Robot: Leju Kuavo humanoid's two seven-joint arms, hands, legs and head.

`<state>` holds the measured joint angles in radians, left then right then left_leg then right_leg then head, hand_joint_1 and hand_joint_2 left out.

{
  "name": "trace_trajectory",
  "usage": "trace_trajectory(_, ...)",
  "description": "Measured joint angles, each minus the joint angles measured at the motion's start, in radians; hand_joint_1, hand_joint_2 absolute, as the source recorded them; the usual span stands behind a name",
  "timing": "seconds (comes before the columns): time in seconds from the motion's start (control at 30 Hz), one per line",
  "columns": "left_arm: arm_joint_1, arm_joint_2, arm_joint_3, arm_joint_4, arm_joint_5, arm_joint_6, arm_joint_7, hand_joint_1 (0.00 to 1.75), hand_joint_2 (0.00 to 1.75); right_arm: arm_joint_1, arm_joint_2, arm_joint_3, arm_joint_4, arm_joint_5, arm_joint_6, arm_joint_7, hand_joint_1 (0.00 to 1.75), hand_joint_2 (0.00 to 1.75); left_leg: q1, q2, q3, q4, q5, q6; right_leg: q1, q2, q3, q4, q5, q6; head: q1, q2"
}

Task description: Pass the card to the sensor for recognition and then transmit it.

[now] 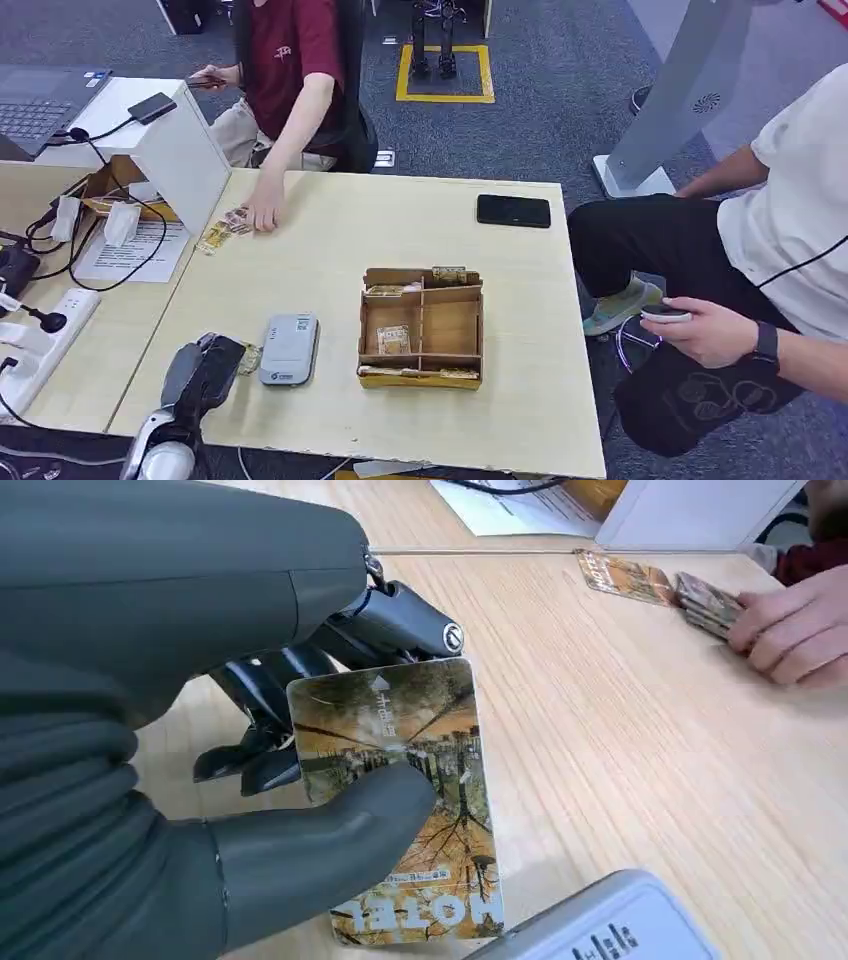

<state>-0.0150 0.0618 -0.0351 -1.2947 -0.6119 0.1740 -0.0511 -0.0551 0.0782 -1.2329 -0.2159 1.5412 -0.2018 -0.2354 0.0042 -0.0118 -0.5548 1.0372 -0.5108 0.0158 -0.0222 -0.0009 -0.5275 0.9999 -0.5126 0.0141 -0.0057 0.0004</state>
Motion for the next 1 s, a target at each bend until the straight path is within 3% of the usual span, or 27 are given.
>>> trace_trajectory(0.23, -0.005, -0.008, 0.0, 0.026, -0.09, 0.032, 0.021, 1.75, 1.75, -0.002, 0.0, 0.0, 0.0, 0.001, 0.003, 0.002, 0.0, 1.75, 0.0, 0.0, 0.0, 0.0, 0.0, 0.0, 0.0, 0.0, 0.0, 0.0, 0.0, 0.0, 0.0, 0.0)
trace_trajectory(0.43, -0.005, -0.013, 0.0, 0.037, -0.093, 0.037, 0.018, 1.75, 1.75, -0.002, 0.0, 0.002, 0.0, 0.001, 0.004, 0.002, 0.0, 1.75, 0.0, 0.0, 0.0, 0.0, 0.0, 0.0, 0.0, 0.0, 0.0, 0.0, 0.0, 0.0, 0.0, 0.0)
trace_trajectory(0.53, -0.004, -0.014, 0.001, 0.037, -0.018, 0.025, -0.021, 1.75, 1.75, -0.002, 0.0, 0.007, 0.0, 0.002, 0.003, 0.002, 0.0, 1.75, 0.0, 0.0, 0.0, 0.0, 0.0, 0.0, 0.0, 0.0, 0.0, 0.0, 0.0, 0.0, 0.0, 0.0)
trace_trajectory(0.63, 0.0, -0.021, 0.014, 0.034, 0.146, -0.01, -0.075, 1.75, 1.75, -0.001, 0.0, 0.014, 0.0, 0.003, 0.001, 0.002, 0.0, 1.75, 0.0, 0.0, 0.0, 0.0, 0.0, 0.0, 0.0, 0.0, 0.0, 0.0, 0.0, 0.0, 0.0, 0.0)
trace_trajectory(0.7, 0.005, -0.027, 0.027, 0.018, 0.241, 0.003, -0.104, 1.75, 1.75, -0.001, 0.0, 0.018, 0.0, 0.003, 0.0, 0.002, 0.0, 1.75, 0.0, 0.0, 0.0, 0.0, 0.0, 0.0, 0.0, 0.0, 0.0, 0.0, 0.0, 0.0, 0.0, 0.0)
trace_trajectory(1.0, 0.004, -0.028, 0.066, -0.029, 0.321, 0.037, -0.117, 1.75, 1.75, 0.0, 0.0, 0.024, 0.0, 0.004, 0.0, 0.004, 0.0, 1.75, 0.0, 0.0, 0.0, 0.0, 0.0, 0.0, 0.0, 0.0, 0.0, 0.0, 0.0, 0.0, 0.0, 0.0)
